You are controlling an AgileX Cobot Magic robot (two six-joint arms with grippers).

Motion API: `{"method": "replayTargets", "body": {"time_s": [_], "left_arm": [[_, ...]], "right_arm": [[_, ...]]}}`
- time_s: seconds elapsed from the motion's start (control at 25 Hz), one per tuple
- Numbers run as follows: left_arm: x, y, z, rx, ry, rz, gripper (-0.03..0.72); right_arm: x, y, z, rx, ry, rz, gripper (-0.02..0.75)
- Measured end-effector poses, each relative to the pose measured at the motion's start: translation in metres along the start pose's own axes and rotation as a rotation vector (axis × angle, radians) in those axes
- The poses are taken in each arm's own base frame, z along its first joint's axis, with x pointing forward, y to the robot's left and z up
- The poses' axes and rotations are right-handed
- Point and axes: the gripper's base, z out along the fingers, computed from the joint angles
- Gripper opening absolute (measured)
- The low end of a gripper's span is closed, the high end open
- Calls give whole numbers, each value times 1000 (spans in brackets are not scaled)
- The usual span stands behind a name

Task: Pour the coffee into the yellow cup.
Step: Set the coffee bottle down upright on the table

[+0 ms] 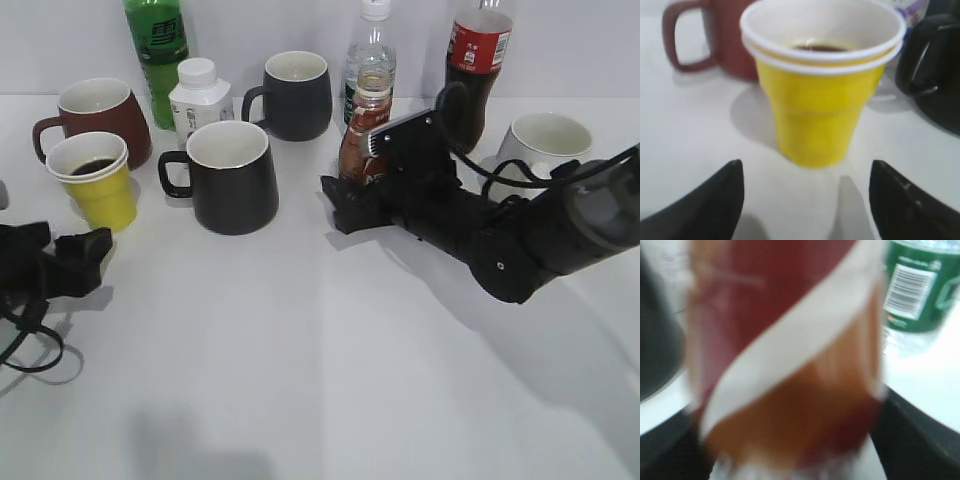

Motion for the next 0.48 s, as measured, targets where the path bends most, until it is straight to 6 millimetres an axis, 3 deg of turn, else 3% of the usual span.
{"method": "replayTargets", "body": {"time_s": [0.48], "left_arm": [[-42, -3, -52, -45, 228, -158, 587]], "right_arm": [[-11, 1, -53, 10, 103, 59, 638]]}}
